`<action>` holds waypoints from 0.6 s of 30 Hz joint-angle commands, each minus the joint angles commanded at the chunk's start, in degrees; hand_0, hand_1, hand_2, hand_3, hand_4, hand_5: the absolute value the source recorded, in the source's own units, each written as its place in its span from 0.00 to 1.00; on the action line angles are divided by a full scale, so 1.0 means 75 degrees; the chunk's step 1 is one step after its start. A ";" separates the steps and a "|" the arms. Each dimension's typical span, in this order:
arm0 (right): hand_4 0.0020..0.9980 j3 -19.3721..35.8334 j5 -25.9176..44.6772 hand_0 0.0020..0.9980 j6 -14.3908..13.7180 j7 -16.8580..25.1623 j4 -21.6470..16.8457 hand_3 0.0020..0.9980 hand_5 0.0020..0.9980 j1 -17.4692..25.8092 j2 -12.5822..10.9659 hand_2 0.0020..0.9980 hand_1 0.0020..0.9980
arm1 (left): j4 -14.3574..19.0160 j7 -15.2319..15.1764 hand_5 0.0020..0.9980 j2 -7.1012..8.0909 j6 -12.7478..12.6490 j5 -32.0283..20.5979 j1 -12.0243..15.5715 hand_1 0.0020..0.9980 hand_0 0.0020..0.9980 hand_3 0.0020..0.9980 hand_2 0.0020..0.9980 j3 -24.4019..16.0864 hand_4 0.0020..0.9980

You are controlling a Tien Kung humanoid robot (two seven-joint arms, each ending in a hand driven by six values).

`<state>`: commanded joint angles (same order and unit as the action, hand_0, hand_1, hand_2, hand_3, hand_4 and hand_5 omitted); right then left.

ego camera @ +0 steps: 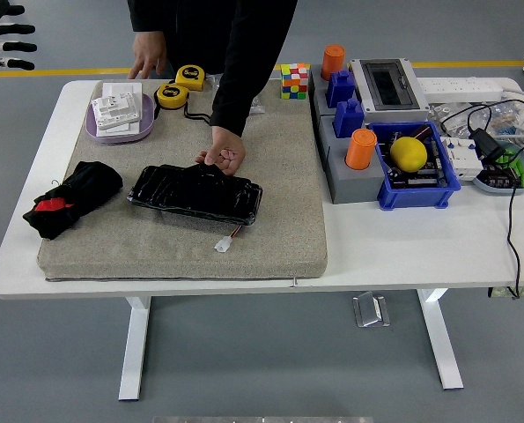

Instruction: Pick the rag up,wipe the panel,place it on the desk

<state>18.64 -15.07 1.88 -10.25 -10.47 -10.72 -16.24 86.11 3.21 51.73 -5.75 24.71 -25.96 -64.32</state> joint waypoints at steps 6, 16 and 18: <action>1.00 0.0063 -0.0071 0.79 -0.0004 0.0001 -0.0037 0.67 0.52 -0.0012 -0.0008 0.72 0.71 | -0.0031 -0.0099 0.66 -0.0048 0.0038 -0.0595 0.0111 0.67 0.58 0.75 0.72 0.0075 1.00; 1.00 0.0076 -0.0051 0.79 -0.0007 0.0006 -0.0054 0.67 0.52 -0.0020 -0.0013 0.72 0.71 | -0.0075 -0.0197 0.64 -0.0088 0.0045 -0.0549 0.0186 0.67 0.59 0.75 0.71 -0.0007 1.00; 1.00 0.0116 -0.0081 0.79 -0.0010 0.0012 -0.0070 0.67 0.52 -0.0020 -0.0009 0.72 0.71 | -0.0084 -0.0189 0.64 -0.0082 0.0046 -0.0494 0.0196 0.67 0.59 0.75 0.71 -0.0018 1.00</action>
<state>19.51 -15.68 1.81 -10.16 -10.99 -10.87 -16.31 85.49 1.79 51.11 -5.40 21.00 -24.49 -64.46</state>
